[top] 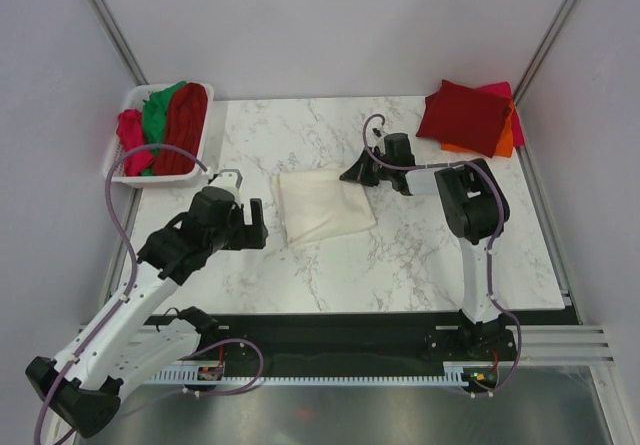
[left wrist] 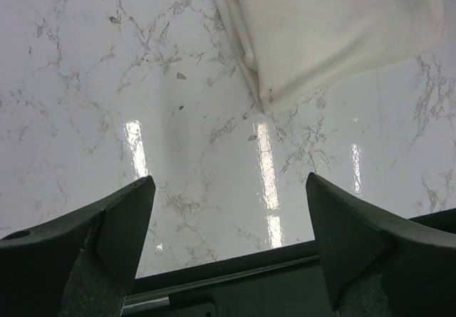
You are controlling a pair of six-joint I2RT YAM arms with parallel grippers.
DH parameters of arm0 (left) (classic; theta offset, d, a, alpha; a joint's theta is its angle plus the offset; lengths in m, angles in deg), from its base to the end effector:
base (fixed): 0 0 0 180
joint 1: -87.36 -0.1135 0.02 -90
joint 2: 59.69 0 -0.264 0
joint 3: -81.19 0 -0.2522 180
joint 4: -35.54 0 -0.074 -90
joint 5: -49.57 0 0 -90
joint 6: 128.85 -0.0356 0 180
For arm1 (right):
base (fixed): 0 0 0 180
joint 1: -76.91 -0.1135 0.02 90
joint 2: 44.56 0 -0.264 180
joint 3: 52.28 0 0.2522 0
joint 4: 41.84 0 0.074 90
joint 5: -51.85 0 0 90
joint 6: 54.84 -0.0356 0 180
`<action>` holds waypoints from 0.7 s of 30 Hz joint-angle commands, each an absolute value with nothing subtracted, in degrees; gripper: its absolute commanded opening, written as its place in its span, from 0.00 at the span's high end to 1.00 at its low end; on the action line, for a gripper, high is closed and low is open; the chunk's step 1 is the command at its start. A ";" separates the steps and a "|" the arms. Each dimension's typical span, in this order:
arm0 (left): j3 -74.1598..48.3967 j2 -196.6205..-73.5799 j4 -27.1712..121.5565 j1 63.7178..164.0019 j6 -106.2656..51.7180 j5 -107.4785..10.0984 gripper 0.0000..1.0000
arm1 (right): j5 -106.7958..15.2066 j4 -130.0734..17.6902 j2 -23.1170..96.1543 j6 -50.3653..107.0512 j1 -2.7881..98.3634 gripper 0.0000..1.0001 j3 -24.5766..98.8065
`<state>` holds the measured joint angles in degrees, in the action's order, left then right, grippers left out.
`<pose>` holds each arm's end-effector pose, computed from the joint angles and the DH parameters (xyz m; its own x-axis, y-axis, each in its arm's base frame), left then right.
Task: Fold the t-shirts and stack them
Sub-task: Neatly place the folded tshirt to the corner
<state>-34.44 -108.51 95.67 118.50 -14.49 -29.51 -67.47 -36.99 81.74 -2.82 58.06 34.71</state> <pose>0.1462 -0.0805 0.3033 -0.7091 -0.0448 -0.7037 0.1096 0.9789 -0.1727 0.4278 0.1645 0.1071 -0.8306 0.2834 -0.4794 -0.1937 0.6601 0.7258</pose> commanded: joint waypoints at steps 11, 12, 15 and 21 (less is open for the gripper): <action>-35.74 -98.81 94.74 118.30 -13.98 -26.01 0.05 | -62.50 -60.42 75.93 7.03 67.50 1.00 49.87; -35.92 -98.72 94.65 118.30 -13.98 -26.01 0.06 | -62.41 -61.47 76.02 7.38 68.21 1.00 51.55; -36.18 -98.37 94.39 118.30 -14.07 -26.28 0.07 | -61.62 -65.69 77.25 8.70 70.49 1.00 58.14; -36.36 -98.89 94.03 118.30 -14.24 -26.63 0.07 | -61.88 -70.36 79.62 8.18 74.36 1.00 70.36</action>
